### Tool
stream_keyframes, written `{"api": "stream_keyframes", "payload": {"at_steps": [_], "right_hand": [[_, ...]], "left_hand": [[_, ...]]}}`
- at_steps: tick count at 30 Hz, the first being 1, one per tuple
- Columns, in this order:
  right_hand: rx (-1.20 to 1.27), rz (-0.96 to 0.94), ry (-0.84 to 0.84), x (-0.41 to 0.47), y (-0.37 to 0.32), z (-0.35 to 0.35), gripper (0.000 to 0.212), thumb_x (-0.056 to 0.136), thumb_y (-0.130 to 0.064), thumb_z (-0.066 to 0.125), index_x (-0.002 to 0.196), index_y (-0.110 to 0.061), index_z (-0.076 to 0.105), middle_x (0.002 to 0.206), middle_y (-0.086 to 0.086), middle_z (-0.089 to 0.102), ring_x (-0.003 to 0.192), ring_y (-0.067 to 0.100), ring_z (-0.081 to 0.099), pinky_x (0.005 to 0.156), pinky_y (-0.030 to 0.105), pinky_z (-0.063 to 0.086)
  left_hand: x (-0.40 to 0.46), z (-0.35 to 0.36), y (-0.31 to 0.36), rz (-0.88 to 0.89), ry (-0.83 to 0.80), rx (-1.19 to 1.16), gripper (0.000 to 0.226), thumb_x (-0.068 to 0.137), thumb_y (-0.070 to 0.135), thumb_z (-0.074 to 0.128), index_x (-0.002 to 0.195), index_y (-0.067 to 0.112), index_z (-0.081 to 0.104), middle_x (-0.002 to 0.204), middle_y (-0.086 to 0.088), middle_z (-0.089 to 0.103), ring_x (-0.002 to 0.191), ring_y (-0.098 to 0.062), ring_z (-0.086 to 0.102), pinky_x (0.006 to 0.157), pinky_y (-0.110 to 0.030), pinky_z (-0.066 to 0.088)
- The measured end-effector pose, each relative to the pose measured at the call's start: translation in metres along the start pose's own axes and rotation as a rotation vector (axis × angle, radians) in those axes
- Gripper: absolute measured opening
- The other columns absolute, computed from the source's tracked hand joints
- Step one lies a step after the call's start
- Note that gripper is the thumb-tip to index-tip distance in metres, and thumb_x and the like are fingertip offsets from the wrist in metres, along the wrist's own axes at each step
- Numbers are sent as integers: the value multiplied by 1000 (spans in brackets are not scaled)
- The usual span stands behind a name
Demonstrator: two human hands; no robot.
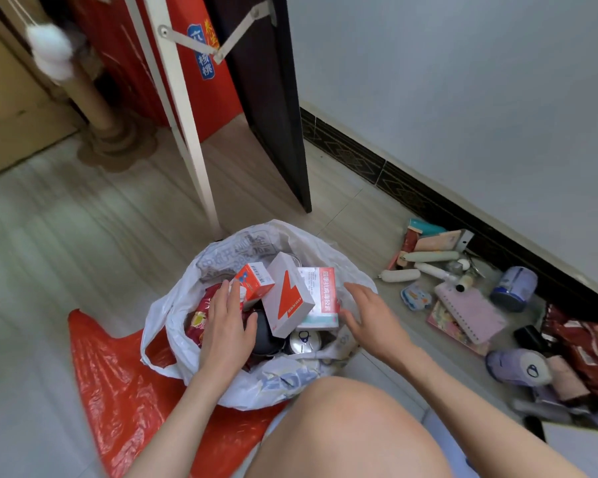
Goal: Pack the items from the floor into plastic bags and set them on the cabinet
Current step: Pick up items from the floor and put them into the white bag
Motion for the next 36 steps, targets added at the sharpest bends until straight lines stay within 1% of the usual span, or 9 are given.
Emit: {"api": "stream_keyframes", "payload": {"at_steps": [5,8,12,15,18,24,29,33,36], "right_hand": [[-232,-55,112,2,25,-62,50,90,-28,53,133,-8,42,132,13,52,118,32,50,99,39,40],[-346,-53,134,10,52,-99,46,89,-27,54,129,-7,46,125,14,56,112,34,53,94,40,41],[-450,-35,103,35,102,-135,45,89,-32,50,129,-11,45,124,13,55,111,34,52,91,39,43],[-421,29,125,51,140,-147,46,91,-29,48,133,-13,41,132,11,50,117,30,47,94,37,40],[-466,112,108,71,193,-141,42,94,-27,43,133,-12,41,133,9,47,119,26,45,95,35,36],[-551,70,86,124,256,-120,47,83,-11,57,128,-5,48,129,18,51,119,34,47,101,39,35],[-584,109,32,144,283,-105,59,85,-10,53,139,-5,32,139,14,41,128,31,36,105,41,29],[-739,58,120,144,268,-107,30,71,-6,66,101,-3,63,100,17,59,96,34,53,77,41,41],[-785,57,29,135,268,-92,24,60,-12,78,81,-5,66,84,14,61,80,31,59,63,36,44]], "left_hand": [[20,7,81,253,-77,39,64,92,44,41,146,19,18,155,-4,10,143,-19,-1,112,-30,2],[33,28,135,402,-139,58,70,84,57,27,145,23,21,155,-2,13,143,-17,2,111,-29,6],[56,82,187,525,-206,90,72,80,55,21,140,17,33,149,-10,28,141,-25,17,111,-29,12],[69,124,205,570,-260,96,62,82,44,34,131,8,46,136,-18,45,129,-34,40,109,-42,30],[87,177,219,594,-320,127,54,82,32,50,129,6,48,130,-20,50,121,-34,49,101,-40,38],[127,265,222,510,-432,312,69,89,38,51,144,15,18,144,-5,33,129,-23,35,104,-33,34],[128,308,211,421,-520,351,66,84,37,57,139,18,23,129,-5,41,115,-23,41,91,-35,42],[129,316,210,419,-518,327,67,87,27,55,142,16,19,130,-5,39,115,-23,40,91,-34,42],[135,316,201,244,-533,139,68,85,17,58,141,13,21,126,-9,40,116,-26,40,92,-29,36]]}}
Point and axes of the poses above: each hand's wrist, its own x-axis towards the middle knuckle, its own z-axis out of the palm, y = z × x, the point moved 10 cm from there along x, towards the middle knuckle
